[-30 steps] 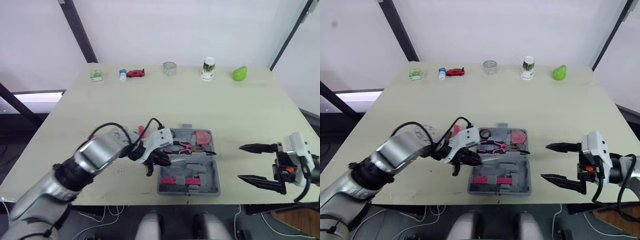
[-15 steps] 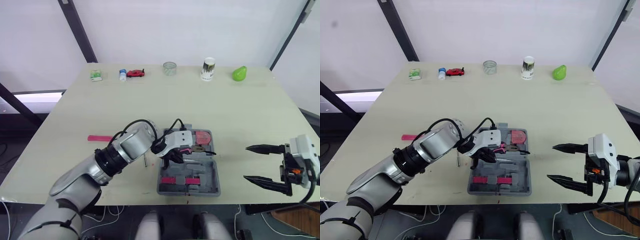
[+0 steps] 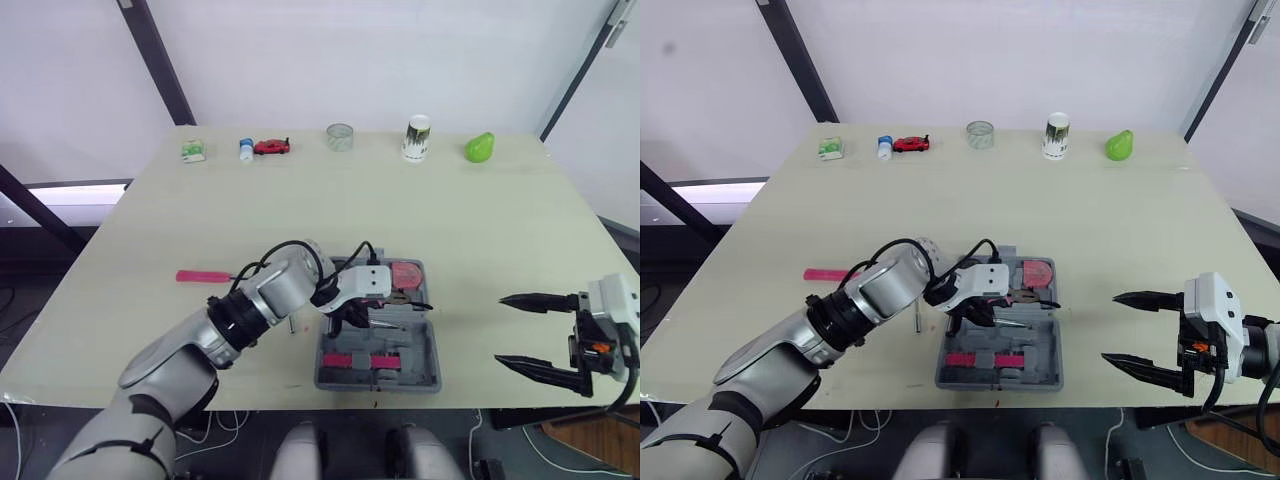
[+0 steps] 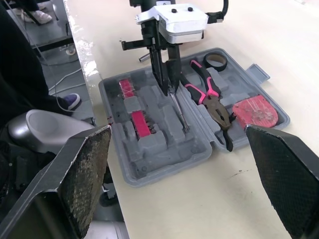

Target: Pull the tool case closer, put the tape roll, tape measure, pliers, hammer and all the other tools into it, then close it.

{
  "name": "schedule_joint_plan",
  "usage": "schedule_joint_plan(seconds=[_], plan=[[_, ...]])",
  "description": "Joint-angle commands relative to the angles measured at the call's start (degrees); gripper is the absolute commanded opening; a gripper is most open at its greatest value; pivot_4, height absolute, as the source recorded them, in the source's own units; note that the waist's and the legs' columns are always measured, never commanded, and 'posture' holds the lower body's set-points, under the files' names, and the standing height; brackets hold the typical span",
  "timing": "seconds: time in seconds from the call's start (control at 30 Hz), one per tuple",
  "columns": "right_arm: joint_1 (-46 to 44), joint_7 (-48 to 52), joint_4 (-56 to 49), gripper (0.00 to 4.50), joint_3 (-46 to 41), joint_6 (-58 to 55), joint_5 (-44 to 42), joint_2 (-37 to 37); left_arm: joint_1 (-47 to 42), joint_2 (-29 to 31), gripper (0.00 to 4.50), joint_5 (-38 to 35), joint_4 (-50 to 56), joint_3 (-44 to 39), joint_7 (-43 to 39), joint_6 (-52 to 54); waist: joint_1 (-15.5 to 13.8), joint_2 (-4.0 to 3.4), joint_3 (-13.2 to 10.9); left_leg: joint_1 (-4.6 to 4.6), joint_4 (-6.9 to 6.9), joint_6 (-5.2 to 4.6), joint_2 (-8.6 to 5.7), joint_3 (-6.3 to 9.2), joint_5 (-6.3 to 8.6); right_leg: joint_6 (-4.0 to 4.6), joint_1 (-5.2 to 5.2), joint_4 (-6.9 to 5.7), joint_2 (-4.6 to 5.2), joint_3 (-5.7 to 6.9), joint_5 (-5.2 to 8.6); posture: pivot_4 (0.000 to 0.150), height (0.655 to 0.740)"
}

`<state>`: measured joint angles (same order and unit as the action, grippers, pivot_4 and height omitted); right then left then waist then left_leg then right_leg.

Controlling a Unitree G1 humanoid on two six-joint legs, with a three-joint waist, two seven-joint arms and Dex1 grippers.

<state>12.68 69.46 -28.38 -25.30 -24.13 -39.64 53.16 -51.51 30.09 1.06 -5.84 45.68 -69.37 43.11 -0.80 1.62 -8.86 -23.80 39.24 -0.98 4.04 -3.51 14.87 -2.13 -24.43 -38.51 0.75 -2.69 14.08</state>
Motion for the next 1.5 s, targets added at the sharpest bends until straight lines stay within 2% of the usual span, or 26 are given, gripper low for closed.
schedule_joint_plan(seconds=[0.03, 0.6, 0.67, 0.77, 0.93, 1.07, 1.23, 1.4, 1.5], plan=[[-0.78, 0.45, -0.06, 4.50, -1.81, 0.83, -0.10, 0.98, -0.69, -0.78, 0.04, 1.46, -0.42, -0.14, -0.83, -1.54, 0.01, 0.00, 0.00, 0.00, 0.00, 0.00, 0.00, 0.00, 0.00, 0.00, 0.00, 0.00, 0.00, 0.00, 0.00, 0.150, 0.7400], [0.13, 0.17, -1.38, 4.50, -1.84, 0.65, -0.23, 0.68, 0.43, -2.14, 0.04, 4.97, -1.29, -0.53, -1.65, -3.27, -0.07, -0.01, 0.01, 0.04, 0.01, 0.00, 0.00, 0.03, 0.00, 0.00, 0.07, -0.01, 0.01, 0.03, 0.00, 0.150, 0.7400], [0.14, 0.13, -1.44, 4.50, -1.67, 0.68, -0.18, 0.63, 0.41, -2.07, 1.06, 5.34, -1.14, -0.82, -1.25, -3.56, -0.06, -0.02, 0.01, 0.05, 0.02, 0.00, 0.00, 0.05, 0.00, 0.00, 0.09, -0.01, 0.01, 0.05, 0.00, 0.150, 0.7400], [-0.06, -0.09, -1.53, 4.50, -1.28, 0.64, -0.21, 0.48, 0.26, -1.59, 2.18, 6.02, -0.06, -1.52, -0.87, -4.70, -0.07, -0.02, 0.01, 0.05, 0.03, 0.00, -0.01, 0.08, 0.00, 0.00, 0.12, -0.01, 0.00, 0.04, 0.00, 0.150, 0.7400], [-0.38, -0.42, -1.50, 4.50, -0.47, 0.82, -0.07, 0.10, -0.32, -0.12, 2.18, 5.80, 1.85, -3.11, -1.74, -5.31, 0.01, -0.02, 0.01, 0.06, 0.05, -0.01, -0.04, 0.13, -0.01, 0.00, 0.16, -0.01, -0.03, 0.02, 0.00, 0.150, 0.7400], [-0.39, -0.58, -1.61, 4.50, -0.24, 0.98, -0.04, -0.18, 0.33, 0.70, 2.18, 2.48, 3.68, -7.87, -2.25, -5.27, 0.01, -0.02, 0.01, 0.05, 0.05, -0.01, -0.04, 0.14, -0.01, 0.00, 0.16, -0.01, -0.03, 0.03, 0.00, 0.150, 0.7400], [0.17, -0.66, -1.75, 4.50, -0.58, 1.33, -0.01, -0.54, 7.92, 0.72, 2.18, -6.24, 4.98, -19.13, -2.01, -12.54, 0.05, -0.05, 0.02, 0.05, 0.04, -0.01, -0.03, 0.14, -0.01, 0.00, 0.16, 0.00, -0.03, 0.02, 0.00, 0.150, 0.7400], [0.41, -1.09, -1.68, 4.50, -0.05, 1.75, 0.09, -1.13, 14.66, 0.18, 2.18, -11.31, 2.12, -26.29, -1.03, -15.97, 0.03, -0.06, 0.02, 0.07, 0.05, -0.01, -0.01, 0.15, -0.01, 0.00, 0.17, -0.03, -0.03, 0.05, 0.00, 0.150, 0.7400], [-0.15, -1.49, -1.62, 4.50, 0.83, 1.60, -0.01, -1.38, 17.87, -0.77, 1.42, -10.52, -0.03, -26.12, -0.61, -21.93, -0.13, -0.06, 0.03, 0.08, 0.07, -0.01, -0.02, 0.16, -0.01, -0.01, 0.23, -0.02, -0.01, 0.07, 0.00, 0.150, 0.7400]])
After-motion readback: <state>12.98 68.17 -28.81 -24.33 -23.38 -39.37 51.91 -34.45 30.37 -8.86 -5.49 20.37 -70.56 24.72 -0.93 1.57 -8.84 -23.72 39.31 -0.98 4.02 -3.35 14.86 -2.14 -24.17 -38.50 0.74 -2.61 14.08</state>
